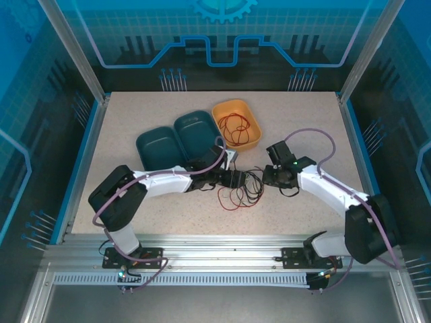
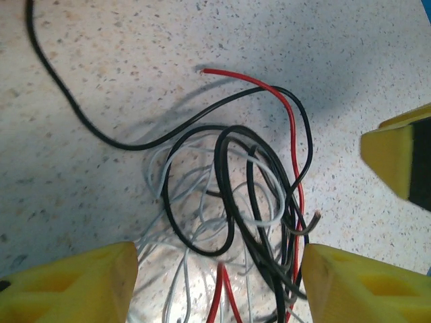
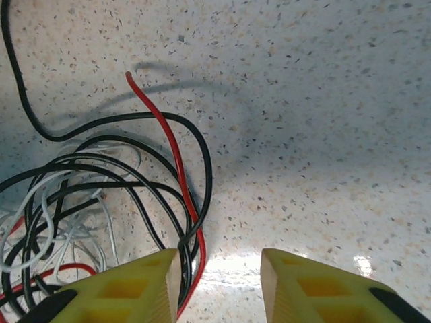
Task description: Untangle the cables
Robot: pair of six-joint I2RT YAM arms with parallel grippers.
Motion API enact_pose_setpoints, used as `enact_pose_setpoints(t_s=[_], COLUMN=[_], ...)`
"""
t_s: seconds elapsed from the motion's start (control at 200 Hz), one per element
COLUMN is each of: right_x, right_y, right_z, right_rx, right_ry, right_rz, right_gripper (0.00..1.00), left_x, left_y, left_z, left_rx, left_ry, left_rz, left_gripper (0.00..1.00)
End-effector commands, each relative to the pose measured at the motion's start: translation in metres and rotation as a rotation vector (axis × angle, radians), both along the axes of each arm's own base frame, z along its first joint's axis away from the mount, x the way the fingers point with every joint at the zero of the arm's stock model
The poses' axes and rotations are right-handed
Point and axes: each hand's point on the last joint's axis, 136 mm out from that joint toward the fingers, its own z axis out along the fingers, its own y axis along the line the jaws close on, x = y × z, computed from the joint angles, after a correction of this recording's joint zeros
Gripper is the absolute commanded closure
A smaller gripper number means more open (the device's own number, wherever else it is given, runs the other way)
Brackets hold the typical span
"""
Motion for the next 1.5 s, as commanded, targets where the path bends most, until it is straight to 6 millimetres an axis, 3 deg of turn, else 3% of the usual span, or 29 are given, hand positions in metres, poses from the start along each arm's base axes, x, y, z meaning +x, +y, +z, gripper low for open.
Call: enact_pose_setpoints(t_s=[0.0,0.405,0.68,0.861,1.261,1.491], right_x=[0.023,0.043,0.041,0.037,0.025,0.030], right_y=[0.010,0.026,0.019,0.017,0.006,0.010], right_z=[0.012,-0.008,-0.027,-0.030,-0.033,-0.040], right_rx=[0.029,0.024,-0.023,-0.029,-0.051,-0.048], right_ry=[-0.034,0.031,0.101,0.117,0.115,0.119], right_rz=[0.013,0.060,0.034,0.029,0.004,0.016], right_gripper=[0.65,0.75,0.77,0.76,0.74,0.75], left_x=[0.005,0.008,0.006,0.004,0.000,-0.004], left_y=[-0.014,-0.011,-0.009,-0.007,-0.008,-0.010], left_z=[0.004,-0.009,-0.012,-0.015,-0.018,-0.018], left_rx=[-0.040,-0.007,0.008,0.017,-0.003,-0.005], left_ry=[0.006,0.029,0.035,0.047,0.064,0.062], left_rz=[-0.009,0.020,0.012,0.013,0.012,0.003], left_gripper=[0.39,0.54,0.60,0.67,0.71,0.71])
